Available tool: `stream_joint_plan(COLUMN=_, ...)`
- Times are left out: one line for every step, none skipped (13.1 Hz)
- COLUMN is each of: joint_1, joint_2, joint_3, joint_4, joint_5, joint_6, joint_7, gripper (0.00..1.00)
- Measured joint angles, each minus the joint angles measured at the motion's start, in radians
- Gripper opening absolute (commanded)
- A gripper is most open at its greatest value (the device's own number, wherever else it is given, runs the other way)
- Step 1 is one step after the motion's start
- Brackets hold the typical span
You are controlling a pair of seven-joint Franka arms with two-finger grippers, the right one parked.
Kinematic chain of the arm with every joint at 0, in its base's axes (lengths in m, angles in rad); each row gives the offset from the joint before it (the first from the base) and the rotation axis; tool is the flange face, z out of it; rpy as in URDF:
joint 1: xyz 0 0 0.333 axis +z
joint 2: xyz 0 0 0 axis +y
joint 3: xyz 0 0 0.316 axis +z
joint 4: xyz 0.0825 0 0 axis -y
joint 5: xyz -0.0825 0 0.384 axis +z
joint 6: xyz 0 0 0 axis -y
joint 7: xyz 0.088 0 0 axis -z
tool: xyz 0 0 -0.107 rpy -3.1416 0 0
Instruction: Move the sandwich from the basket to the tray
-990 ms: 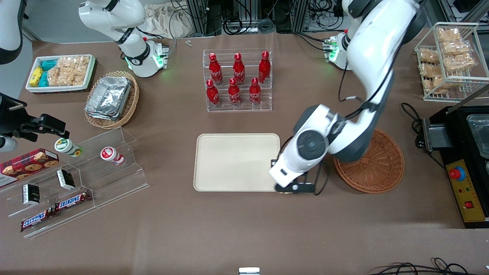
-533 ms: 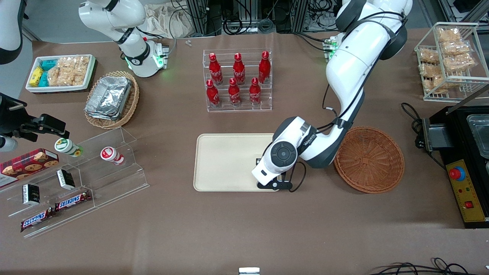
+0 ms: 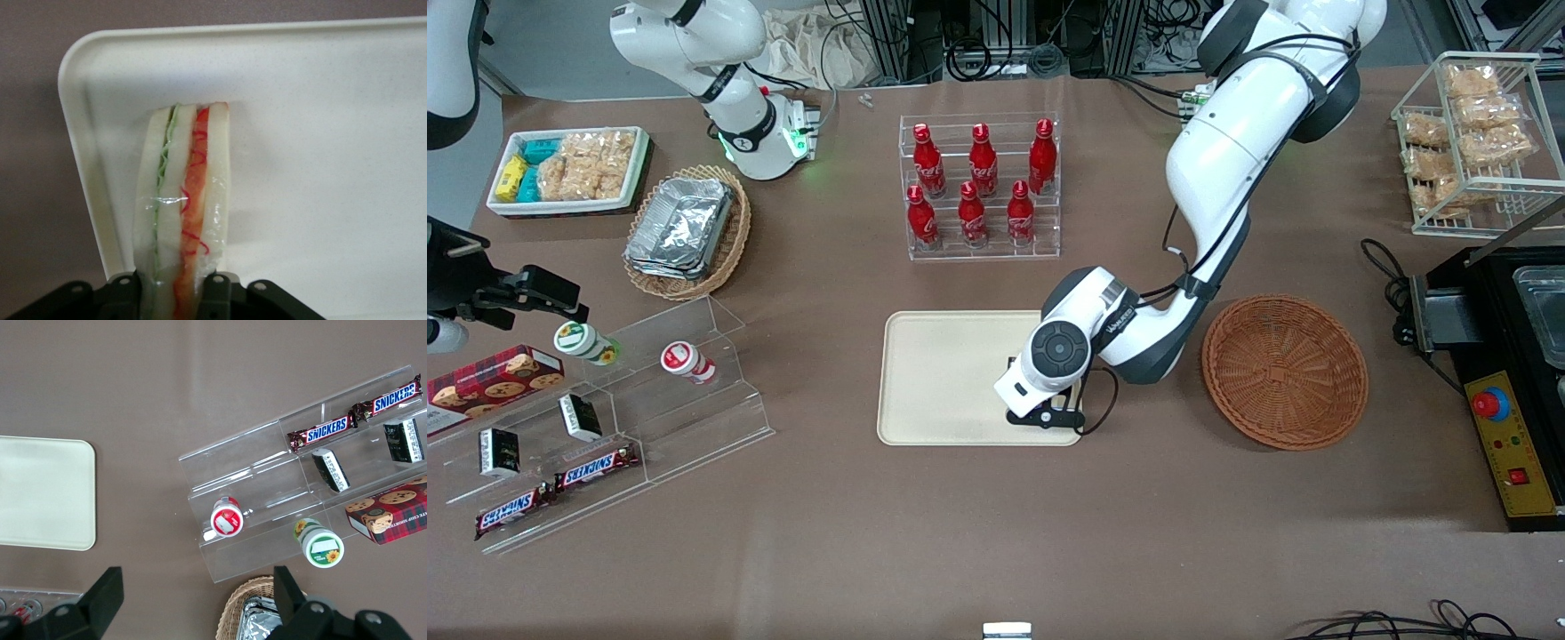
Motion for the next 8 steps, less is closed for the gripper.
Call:
stream_joint_plan(joint_1=0.002, joint_2=0.0, joint_3=0.003, joint_4=0.0, joint_5=0.001, joint_6=0.004, joint_7=-0.002, gripper=1.0)
stream_joint_plan(joint_1=0.004, joint_2=-0.003, joint_3=0.005, joint_4=0.001, joint_5=0.001, joint_6=0.008, joint_7=-0.002, gripper=1.0)
stream_joint_plan(joint_1=0.006, joint_2=-0.009, joint_3=0.006, joint_4=0.005, joint_5=0.001, joint_6=0.01, joint_7=-0.003, gripper=1.0)
stream_joint_plan(joint_1=0.011, joint_2=-0.022, joint_3=0.007, joint_4=0.01, joint_5=0.002, joint_6=0.01, joint_7=-0.005, gripper=1.0)
stream_joint_plan(joint_1=0.022, joint_2=-0.043, joint_3=0.009, joint_4=0.012, joint_5=0.002, joint_6=0.005, joint_7=-0.007, gripper=1.0)
stream_joint_plan(joint_1=0.039, joint_2=-0.07, joint_3=0.01, joint_4=0.013, joint_5=0.003, joint_6=-0.014, joint_7=-0.007, gripper=1.0)
stream_joint_plan(joint_1=0.059, joint_2=-0.103, joint_3=0.011, joint_4=0.014, joint_5=0.003, joint_6=-0.046, joint_7=-0.007, gripper=1.0)
stream_joint_plan(joint_1=0.08, joint_2=-0.14, joint_3=0.011, joint_4=0.014, joint_5=0.003, joint_6=-0.081, joint_7=-0.007, gripper=1.0)
